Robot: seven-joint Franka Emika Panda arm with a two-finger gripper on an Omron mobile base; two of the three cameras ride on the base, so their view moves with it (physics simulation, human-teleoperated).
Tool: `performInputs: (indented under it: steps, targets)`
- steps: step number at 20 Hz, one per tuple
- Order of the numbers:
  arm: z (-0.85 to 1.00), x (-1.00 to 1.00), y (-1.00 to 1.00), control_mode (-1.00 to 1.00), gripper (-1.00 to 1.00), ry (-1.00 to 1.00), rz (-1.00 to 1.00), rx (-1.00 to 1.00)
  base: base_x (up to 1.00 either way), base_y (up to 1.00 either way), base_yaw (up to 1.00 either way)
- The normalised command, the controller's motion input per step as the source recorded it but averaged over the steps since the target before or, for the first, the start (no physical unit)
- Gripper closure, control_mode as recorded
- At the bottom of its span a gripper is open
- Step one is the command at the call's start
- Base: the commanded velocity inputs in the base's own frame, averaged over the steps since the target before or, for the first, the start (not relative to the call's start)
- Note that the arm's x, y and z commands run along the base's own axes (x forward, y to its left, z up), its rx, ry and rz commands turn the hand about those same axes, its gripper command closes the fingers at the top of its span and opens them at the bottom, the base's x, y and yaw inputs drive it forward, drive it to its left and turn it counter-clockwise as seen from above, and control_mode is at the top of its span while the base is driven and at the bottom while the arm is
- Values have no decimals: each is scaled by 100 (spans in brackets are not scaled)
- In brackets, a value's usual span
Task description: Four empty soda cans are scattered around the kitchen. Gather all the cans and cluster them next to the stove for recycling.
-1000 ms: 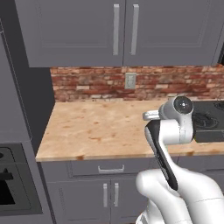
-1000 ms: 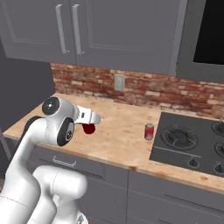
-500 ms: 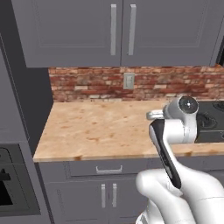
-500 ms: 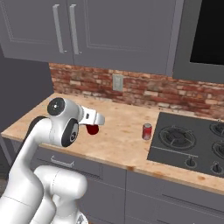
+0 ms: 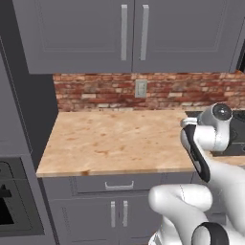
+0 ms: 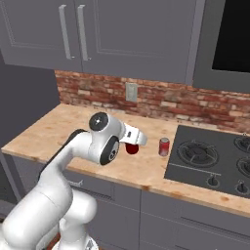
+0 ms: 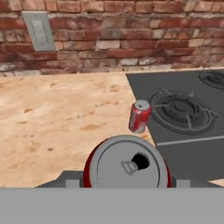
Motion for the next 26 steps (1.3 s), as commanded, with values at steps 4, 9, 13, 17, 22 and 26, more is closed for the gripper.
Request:
performInputs:
  steps: [4,9,13,17,22,26]
  targets:
    - [-34,60,-65,-100,100,14,-16,0,0,0,0]
    - [-46,45,-55,-100,100,12,-14,0,0,0,0]
    - [-32,24,-60,-100,100,6,-7,0,0,0,0]
    - [-34,17,-33,-100,100,0,-1,4,0,0,0]
    - [-25,8,-16,-100,100,0,2,8,0,0,0]
    - [-22,11,0,-100,100,0,6,8,0,0,0]
